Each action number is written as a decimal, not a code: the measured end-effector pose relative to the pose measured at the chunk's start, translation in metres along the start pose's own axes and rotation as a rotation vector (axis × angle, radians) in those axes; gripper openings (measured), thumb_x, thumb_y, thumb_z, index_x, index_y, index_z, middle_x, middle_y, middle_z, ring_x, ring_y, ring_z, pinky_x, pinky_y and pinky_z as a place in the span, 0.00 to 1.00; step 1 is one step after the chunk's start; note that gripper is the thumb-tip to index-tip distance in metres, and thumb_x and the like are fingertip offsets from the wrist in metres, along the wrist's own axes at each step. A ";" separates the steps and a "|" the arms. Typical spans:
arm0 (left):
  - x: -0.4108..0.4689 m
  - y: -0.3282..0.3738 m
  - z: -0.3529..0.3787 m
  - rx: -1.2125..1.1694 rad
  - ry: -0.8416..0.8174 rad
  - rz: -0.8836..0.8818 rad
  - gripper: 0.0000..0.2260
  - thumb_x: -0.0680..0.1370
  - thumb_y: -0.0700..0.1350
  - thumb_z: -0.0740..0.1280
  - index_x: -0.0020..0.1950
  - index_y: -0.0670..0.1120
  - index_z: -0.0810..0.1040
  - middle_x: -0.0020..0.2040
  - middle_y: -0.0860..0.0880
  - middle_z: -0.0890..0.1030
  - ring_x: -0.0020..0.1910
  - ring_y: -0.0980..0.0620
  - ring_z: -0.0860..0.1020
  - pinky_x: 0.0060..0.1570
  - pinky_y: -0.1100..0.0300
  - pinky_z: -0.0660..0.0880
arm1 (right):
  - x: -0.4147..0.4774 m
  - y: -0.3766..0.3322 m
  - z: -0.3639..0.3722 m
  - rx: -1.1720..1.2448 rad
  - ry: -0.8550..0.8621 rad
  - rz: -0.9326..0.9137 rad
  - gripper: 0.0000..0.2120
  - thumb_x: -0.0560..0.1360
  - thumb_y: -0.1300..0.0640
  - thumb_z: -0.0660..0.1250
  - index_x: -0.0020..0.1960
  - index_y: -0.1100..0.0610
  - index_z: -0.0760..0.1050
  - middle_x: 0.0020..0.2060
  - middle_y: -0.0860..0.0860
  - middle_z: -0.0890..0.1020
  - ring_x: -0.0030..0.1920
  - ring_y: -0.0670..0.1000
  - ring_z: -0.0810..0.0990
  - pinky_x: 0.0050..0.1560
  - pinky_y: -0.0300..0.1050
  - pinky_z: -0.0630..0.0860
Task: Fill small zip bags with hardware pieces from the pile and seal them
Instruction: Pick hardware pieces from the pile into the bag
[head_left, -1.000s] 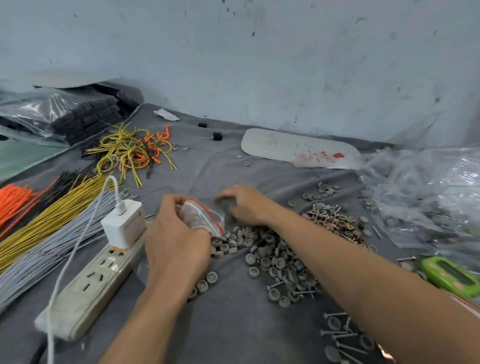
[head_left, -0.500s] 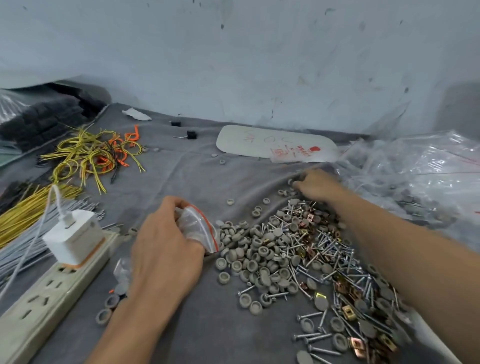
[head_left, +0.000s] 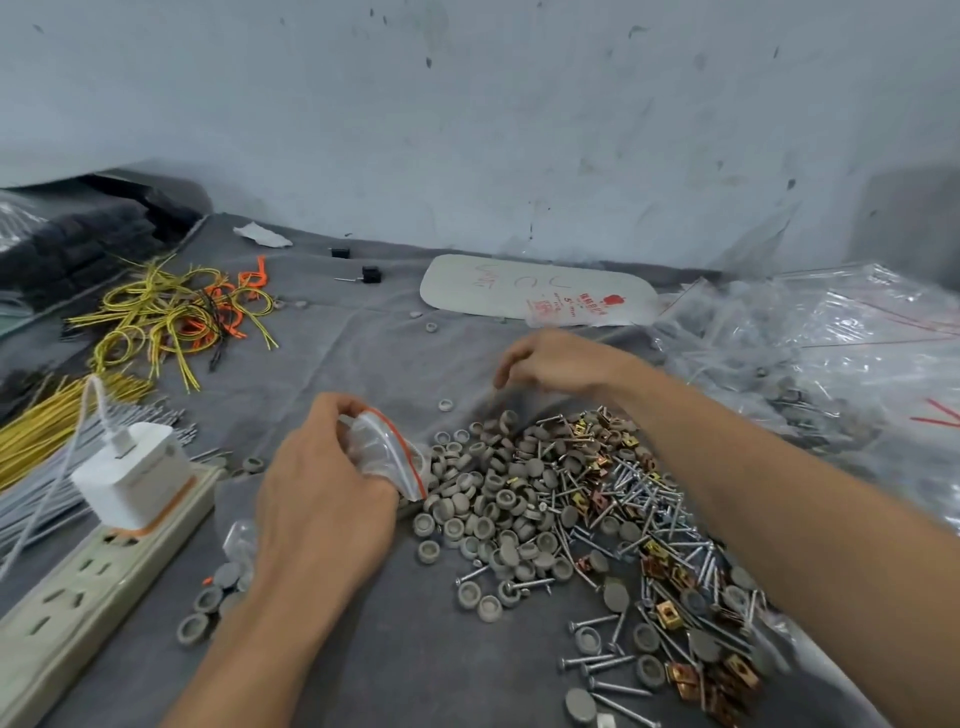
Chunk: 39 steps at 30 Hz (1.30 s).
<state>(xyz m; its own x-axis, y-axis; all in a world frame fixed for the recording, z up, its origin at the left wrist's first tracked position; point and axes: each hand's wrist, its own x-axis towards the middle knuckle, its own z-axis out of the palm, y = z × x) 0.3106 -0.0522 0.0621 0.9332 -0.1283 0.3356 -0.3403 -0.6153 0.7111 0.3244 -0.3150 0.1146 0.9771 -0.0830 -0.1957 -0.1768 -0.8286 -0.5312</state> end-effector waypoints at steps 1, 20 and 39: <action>0.001 -0.001 -0.002 -0.010 0.005 -0.015 0.20 0.69 0.37 0.65 0.54 0.59 0.70 0.46 0.53 0.76 0.44 0.48 0.71 0.43 0.53 0.65 | 0.009 -0.002 0.003 -0.051 0.059 0.025 0.13 0.82 0.61 0.63 0.61 0.53 0.82 0.58 0.46 0.83 0.47 0.36 0.79 0.52 0.37 0.72; 0.014 -0.024 -0.003 0.068 0.042 0.021 0.16 0.73 0.42 0.66 0.52 0.61 0.66 0.44 0.53 0.73 0.45 0.48 0.71 0.43 0.52 0.64 | 0.126 -0.003 0.028 0.062 0.391 0.197 0.08 0.77 0.64 0.63 0.50 0.61 0.81 0.50 0.58 0.82 0.52 0.58 0.80 0.50 0.47 0.76; 0.018 -0.030 -0.005 0.152 0.049 0.110 0.19 0.67 0.39 0.71 0.54 0.55 0.73 0.37 0.60 0.62 0.49 0.43 0.74 0.44 0.55 0.61 | 0.103 -0.083 0.063 -0.808 -0.061 -0.155 0.12 0.81 0.61 0.60 0.54 0.60 0.82 0.52 0.60 0.83 0.49 0.58 0.79 0.40 0.43 0.69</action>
<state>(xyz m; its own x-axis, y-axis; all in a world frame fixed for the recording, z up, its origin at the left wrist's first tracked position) 0.3371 -0.0323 0.0503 0.8833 -0.1654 0.4387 -0.4152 -0.7105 0.5681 0.4325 -0.2200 0.0862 0.9712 0.0758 -0.2261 0.1216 -0.9730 0.1960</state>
